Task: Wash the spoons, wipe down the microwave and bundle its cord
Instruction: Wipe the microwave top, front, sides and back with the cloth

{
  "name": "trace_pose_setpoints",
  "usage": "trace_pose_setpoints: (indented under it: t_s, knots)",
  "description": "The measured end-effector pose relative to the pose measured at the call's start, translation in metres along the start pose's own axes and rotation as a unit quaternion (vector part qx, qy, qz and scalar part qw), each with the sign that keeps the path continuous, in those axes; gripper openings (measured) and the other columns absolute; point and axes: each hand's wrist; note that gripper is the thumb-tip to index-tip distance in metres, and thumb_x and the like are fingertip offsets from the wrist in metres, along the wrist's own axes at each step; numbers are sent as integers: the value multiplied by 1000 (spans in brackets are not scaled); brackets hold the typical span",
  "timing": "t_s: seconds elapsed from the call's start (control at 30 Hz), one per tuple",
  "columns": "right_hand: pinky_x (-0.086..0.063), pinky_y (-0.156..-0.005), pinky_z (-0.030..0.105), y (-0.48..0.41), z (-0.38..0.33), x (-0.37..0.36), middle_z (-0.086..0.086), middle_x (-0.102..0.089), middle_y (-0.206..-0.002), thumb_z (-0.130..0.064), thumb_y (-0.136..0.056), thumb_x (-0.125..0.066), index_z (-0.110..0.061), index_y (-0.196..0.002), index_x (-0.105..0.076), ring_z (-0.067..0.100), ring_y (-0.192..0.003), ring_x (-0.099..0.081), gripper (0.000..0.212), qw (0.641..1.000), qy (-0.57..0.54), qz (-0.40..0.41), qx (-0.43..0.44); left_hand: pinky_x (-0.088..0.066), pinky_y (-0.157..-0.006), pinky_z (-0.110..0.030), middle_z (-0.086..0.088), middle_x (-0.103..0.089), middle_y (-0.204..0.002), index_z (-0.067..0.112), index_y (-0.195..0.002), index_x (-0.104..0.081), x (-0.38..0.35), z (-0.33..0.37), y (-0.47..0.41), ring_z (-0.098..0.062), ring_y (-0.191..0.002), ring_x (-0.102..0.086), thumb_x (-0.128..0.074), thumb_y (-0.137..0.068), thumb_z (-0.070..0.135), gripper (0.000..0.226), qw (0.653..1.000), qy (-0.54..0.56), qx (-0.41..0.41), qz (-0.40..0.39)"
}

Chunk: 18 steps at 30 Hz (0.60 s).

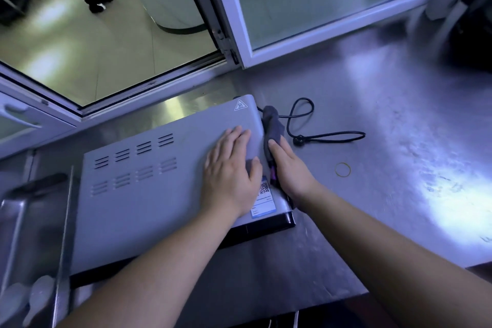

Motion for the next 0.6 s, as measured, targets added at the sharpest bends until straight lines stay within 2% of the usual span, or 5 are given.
trace_pose_setpoints:
  t_s: [0.17,0.3,0.37,0.43,0.6]
  knots:
    - [-36,-96,23,46,5,1,-24,-57,-135,-50,-106,-35,-55,-141,-43,3,-124,-53,37,999,28,0,-33,-22,-124,-38,5,-37,-165,23,-155,-45,1,-1,1,-16,-154,-27,-30,-91,45,70,1000,9,4,-11]
    - [-46,-93,24,84,13,-1,-26,-65,-110,-48,-107,-37,-68,-108,-49,-23,-92,-57,23,998,28,21,-45,-21,-125,-39,5,-33,-167,23,-156,-42,4,0,2,-16,-156,-24,-32,-91,43,69,999,26,8,-28]
    - [-55,-94,36,97,18,-3,-26,-67,-95,-48,-106,-40,-70,-102,-52,-11,-83,-62,26,997,22,35,-58,-21,-125,-40,5,-32,-167,23,-156,-41,6,0,2,-16,-156,-23,-31,-90,44,71,998,40,7,-37]
    - [-59,-77,35,106,20,-5,-19,-68,-87,-42,-106,-42,-68,-97,-57,7,-79,-63,31,997,24,47,-59,-18,-126,-39,6,-29,-168,24,-157,-39,9,-1,2,-15,-157,-20,-33,-90,44,70,997,56,7,-51]
    - [-52,-84,29,115,15,1,-26,-69,-91,-35,-104,-46,-45,-103,-60,4,-93,-65,17,984,159,80,-25,-19,-126,-36,11,-27,-167,24,-156,-41,17,-10,-2,-11,-154,-22,-52,-97,37,61,984,155,15,-82]
Point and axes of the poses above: each hand's wrist, its own y-axis away from the middle knuckle, its own x-axis out of the back of the hand, z = x × y
